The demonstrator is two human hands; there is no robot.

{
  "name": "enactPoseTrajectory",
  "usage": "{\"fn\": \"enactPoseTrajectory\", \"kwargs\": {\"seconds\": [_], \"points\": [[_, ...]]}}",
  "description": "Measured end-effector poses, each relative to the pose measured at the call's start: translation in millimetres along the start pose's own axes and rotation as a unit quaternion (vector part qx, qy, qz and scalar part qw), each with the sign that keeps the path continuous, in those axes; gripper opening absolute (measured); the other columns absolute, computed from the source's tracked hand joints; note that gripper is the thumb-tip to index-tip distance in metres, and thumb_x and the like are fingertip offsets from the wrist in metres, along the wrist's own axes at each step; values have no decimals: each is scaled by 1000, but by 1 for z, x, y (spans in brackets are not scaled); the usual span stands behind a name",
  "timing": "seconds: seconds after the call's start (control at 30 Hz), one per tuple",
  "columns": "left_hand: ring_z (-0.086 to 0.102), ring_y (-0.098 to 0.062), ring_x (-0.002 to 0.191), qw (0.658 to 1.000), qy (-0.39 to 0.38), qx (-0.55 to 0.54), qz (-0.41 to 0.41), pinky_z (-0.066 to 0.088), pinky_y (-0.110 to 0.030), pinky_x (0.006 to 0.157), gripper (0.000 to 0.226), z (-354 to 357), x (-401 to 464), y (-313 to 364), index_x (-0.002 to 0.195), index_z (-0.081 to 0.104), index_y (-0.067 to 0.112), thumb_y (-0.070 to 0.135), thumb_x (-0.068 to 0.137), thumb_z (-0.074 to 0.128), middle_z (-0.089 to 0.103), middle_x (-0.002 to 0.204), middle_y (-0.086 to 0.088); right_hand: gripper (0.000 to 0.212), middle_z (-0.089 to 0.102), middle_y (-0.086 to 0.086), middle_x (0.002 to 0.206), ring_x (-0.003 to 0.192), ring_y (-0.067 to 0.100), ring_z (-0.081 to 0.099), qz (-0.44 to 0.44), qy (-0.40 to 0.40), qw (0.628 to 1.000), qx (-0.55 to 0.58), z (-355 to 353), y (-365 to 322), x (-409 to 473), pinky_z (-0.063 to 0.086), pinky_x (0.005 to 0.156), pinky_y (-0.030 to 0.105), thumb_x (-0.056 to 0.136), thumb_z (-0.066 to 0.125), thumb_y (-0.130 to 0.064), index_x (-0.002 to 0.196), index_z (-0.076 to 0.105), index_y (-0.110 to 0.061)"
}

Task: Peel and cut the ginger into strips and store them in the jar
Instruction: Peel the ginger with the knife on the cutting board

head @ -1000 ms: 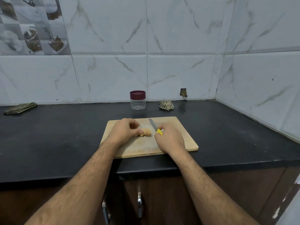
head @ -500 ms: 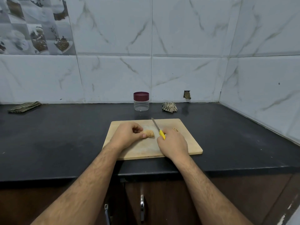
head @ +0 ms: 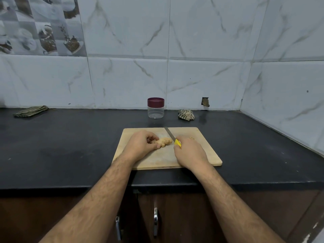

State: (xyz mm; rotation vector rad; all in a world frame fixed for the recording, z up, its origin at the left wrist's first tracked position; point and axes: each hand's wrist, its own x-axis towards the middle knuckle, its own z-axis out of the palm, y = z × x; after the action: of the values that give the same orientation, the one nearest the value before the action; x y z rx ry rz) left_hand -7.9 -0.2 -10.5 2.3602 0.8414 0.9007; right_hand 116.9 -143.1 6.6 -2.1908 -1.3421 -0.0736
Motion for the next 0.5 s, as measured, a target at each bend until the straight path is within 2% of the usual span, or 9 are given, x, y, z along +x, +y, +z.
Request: {"fn": "enactPoseTrajectory", "kwargs": {"seconds": [0.13,0.33,0.5], "points": [[56,-5,77,1000,-8,-1,1,48,-27,74,23,0,0,-1,99,76,24,27,77,81,68,84,11,37,63,-3,121,111,26,57,-21,-12,999,-27,-5,-5,-10,48,82,39,96,41,-21,129,55,-31],[59,-8,86,1000,-16,8,6,50,-29,82,22,0,0,-3,106,75,25,29,84,74,70,93,10,58,63,-4,125,113,23,57,-13,-44,997,-58,-10,-15,-14,46,81,36,90,40,-13,138,48,-44],[61,-7,90,1000,-16,14,1,50,-28,83,23,1,2,-5,107,74,25,32,84,74,70,97,12,61,64,-3,125,113,22,57,0,-53,997,-57,-11,-18,-15,45,80,34,90,41,-12,142,45,-43]]}}
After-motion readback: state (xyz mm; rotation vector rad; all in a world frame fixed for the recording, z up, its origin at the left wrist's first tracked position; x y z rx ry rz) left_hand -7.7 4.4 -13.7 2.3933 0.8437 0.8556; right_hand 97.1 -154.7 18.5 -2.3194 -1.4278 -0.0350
